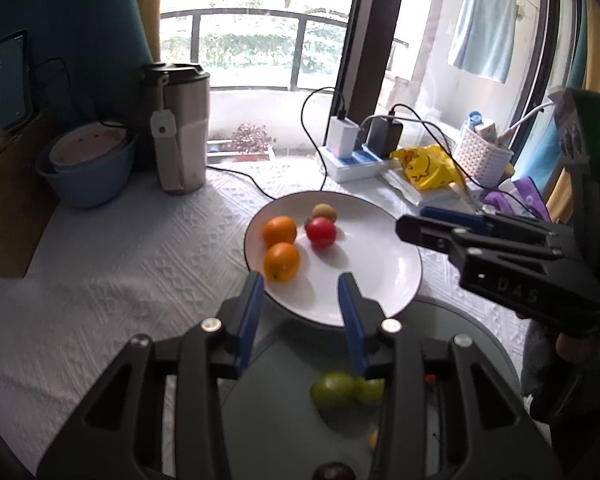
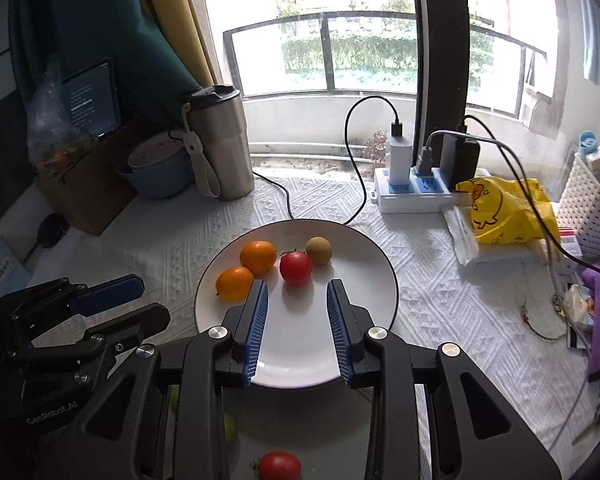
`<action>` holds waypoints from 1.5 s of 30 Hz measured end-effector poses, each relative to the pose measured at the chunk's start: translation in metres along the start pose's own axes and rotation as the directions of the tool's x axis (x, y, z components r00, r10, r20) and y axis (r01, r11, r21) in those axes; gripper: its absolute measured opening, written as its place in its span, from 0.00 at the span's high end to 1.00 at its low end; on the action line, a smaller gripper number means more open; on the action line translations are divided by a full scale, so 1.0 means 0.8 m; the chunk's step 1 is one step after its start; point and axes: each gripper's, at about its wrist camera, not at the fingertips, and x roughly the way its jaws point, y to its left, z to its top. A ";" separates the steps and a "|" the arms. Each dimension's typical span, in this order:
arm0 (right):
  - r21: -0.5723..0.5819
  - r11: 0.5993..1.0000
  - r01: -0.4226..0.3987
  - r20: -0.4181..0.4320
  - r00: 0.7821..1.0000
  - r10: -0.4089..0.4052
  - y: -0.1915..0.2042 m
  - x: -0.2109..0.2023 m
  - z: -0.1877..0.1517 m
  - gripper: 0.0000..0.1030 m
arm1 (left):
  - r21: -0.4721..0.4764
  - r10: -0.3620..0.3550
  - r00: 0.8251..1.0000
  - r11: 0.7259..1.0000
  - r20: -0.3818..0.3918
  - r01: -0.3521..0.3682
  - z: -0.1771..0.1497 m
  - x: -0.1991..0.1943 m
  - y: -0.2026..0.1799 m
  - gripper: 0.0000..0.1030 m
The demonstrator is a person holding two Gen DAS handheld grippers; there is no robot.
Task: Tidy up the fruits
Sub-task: 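Lower the tomato and orange onto the plate and open both tools, then grasp another red tomato with the right tool while the left tool grasps a dark plum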
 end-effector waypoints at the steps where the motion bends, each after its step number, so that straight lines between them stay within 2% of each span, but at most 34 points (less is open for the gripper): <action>1: 0.000 1.000 0.000 0.003 1.000 0.000 0.001 -0.005 -0.002 0.68 | -0.002 0.001 1.000 1.000 0.002 -0.001 -0.002 -0.003 0.000 0.59; 12: 0.005 1.000 -0.008 0.007 1.000 0.008 0.008 -0.040 -0.038 0.68 | -0.028 0.014 1.000 1.000 -0.004 -0.014 -0.034 -0.031 -0.010 0.58; 20: 0.009 1.000 -0.024 -0.020 1.000 0.025 0.008 -0.049 -0.073 0.68 | -0.065 0.025 0.999 0.998 -0.030 -0.027 -0.075 -0.038 -0.017 0.58; 27: 0.024 0.999 -0.027 -0.069 0.997 0.029 0.005 -0.043 -0.108 0.68 | -0.096 0.030 0.997 0.995 -0.076 -0.037 -0.112 -0.033 -0.021 0.58; 33: 0.047 0.998 -0.035 -0.100 0.994 0.040 0.000 -0.033 -0.127 0.60 | -0.100 0.038 0.993 0.994 -0.112 -0.049 -0.129 -0.028 -0.018 0.58; 36: 0.054 0.998 -0.041 -0.110 0.993 0.047 -0.001 -0.028 -0.130 0.57 | -0.106 0.033 0.992 0.993 -0.126 -0.046 -0.135 -0.026 -0.015 0.58; 45: 0.049 0.997 -0.063 -0.139 0.988 0.069 0.008 -0.014 -0.133 0.57 | -0.082 0.019 0.988 0.996 -0.152 -0.032 -0.139 -0.021 -0.023 0.58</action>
